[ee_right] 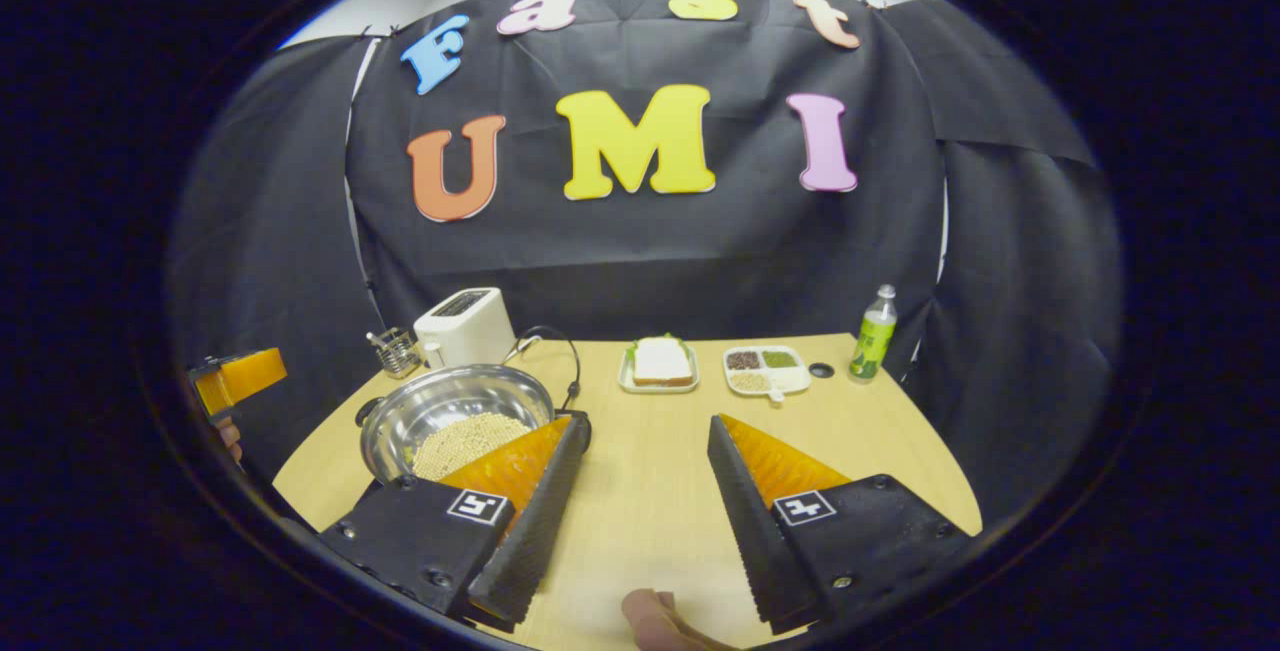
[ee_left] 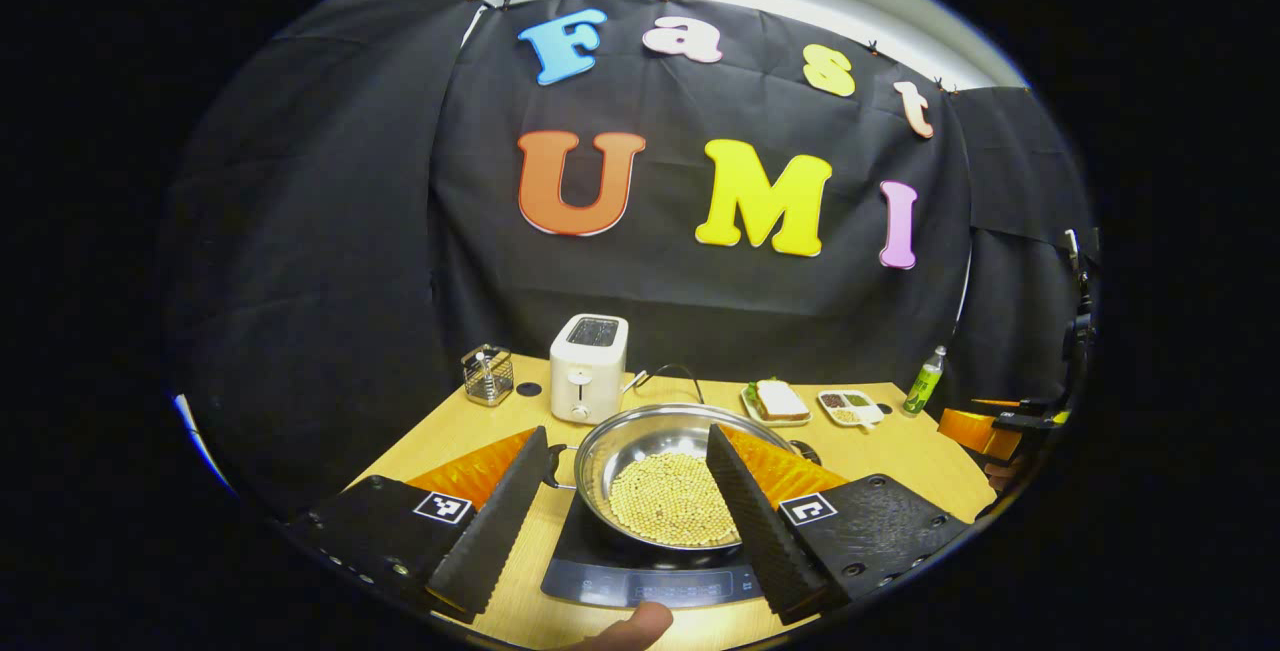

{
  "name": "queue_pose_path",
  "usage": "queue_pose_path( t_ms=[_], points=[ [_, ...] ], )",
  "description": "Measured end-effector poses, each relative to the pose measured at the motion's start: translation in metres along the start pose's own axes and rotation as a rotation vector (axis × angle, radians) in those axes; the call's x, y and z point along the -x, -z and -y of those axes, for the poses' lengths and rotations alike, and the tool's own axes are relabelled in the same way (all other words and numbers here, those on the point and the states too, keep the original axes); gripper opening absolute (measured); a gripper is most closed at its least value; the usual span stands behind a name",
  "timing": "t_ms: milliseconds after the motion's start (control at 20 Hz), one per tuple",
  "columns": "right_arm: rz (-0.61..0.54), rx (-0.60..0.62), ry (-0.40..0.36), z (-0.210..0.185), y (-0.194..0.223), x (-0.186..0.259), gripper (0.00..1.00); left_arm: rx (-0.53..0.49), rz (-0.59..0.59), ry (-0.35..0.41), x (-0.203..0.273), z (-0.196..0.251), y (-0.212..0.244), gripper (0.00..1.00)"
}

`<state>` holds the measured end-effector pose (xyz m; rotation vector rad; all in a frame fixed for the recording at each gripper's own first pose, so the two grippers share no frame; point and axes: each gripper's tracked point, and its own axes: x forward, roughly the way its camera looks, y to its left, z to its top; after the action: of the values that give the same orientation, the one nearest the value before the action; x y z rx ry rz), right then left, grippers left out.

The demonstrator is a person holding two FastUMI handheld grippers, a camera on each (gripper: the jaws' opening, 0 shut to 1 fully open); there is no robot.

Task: First push the handle of the pot to place it horizontally, then grasp the pot with both hands and set it on the induction cooktop.

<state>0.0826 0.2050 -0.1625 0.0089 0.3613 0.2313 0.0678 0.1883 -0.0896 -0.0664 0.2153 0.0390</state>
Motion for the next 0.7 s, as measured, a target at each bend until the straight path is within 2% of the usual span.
queue_pose_path(
  t_ms=[150,200,250,350,550,700],
  points=[
    [0.108,-0.026,0.069,0.030,-0.021,0.060,0.82,0.014,0.067,0.010,0.044,0.025,-0.019,0.95],
    [0.141,-0.024,0.082,0.037,-0.028,0.079,0.90,0.020,0.096,0.016,0.058,0.033,-0.026,0.96],
    [0.171,-0.027,0.091,0.043,-0.032,0.098,0.91,0.019,0.125,0.021,0.073,0.041,-0.033,0.96],
    [0.223,-0.027,0.091,0.051,-0.038,0.134,0.92,-0.013,0.173,0.042,0.100,0.058,-0.043,0.96],
    [0.293,-0.028,0.084,0.059,-0.042,0.191,0.95,-0.095,0.232,0.006,0.150,0.075,-0.054,0.95],
    [0.335,-0.010,0.061,0.055,-0.041,0.220,0.97,-0.109,0.236,-0.004,0.169,0.088,-0.038,0.95]
  ],
)
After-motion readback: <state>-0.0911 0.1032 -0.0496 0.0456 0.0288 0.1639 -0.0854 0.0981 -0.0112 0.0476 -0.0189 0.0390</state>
